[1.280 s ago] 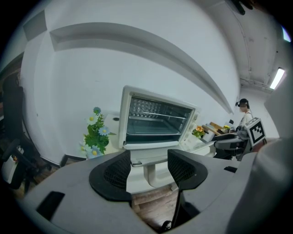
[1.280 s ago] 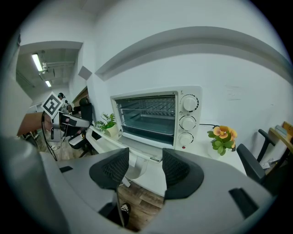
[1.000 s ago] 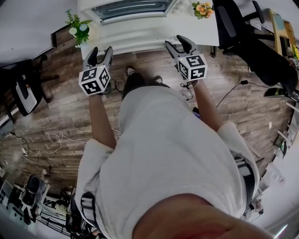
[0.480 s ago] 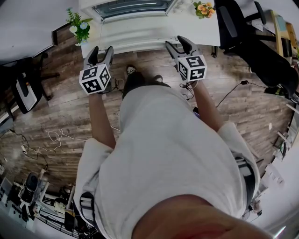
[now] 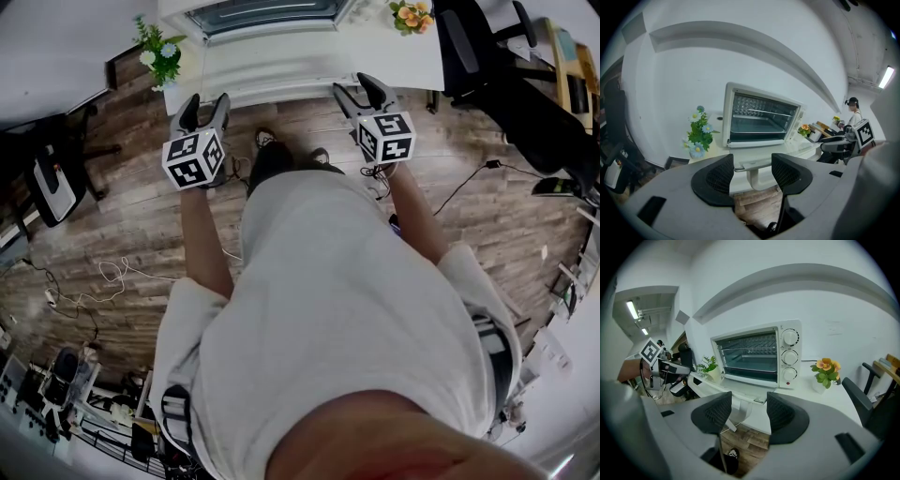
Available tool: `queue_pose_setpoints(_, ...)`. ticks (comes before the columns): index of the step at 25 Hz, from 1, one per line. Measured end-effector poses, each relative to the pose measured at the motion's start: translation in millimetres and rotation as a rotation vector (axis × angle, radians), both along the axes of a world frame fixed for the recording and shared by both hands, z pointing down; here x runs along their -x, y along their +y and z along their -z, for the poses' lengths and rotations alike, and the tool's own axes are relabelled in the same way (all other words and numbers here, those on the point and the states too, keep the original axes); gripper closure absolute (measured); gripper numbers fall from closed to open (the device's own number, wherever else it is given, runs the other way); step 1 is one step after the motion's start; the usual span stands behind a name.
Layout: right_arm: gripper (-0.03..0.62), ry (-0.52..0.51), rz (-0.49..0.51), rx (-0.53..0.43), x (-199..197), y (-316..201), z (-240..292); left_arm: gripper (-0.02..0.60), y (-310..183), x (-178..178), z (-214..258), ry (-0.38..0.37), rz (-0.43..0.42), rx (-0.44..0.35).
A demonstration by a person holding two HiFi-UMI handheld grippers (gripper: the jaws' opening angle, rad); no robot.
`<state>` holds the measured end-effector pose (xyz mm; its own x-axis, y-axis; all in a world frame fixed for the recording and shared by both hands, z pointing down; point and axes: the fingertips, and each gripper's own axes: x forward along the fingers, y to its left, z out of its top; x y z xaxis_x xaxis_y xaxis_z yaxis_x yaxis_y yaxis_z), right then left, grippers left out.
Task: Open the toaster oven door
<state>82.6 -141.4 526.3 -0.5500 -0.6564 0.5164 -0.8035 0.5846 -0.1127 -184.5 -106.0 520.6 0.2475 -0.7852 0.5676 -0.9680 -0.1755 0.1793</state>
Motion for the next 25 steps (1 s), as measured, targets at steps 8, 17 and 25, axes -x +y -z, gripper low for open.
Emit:
queue_pose_setpoints(8,0.361,0.018,0.01,0.018,-0.6,4.4,-7.3,0.331,4.7,-1.2,-7.6,-0.006,-0.006,0.021)
queue_pose_setpoints(17,0.359,0.018,0.009,0.023,-0.8,5.9,-12.9,0.331,6.1,-0.9,-13.0,0.002,0.0,0.021)
queue_pose_setpoints(25,0.359,0.028,0.014,0.033,-0.5,10.3,-18.5,0.331,10.5,-0.9,-19.0,-0.002,-0.001,0.038)
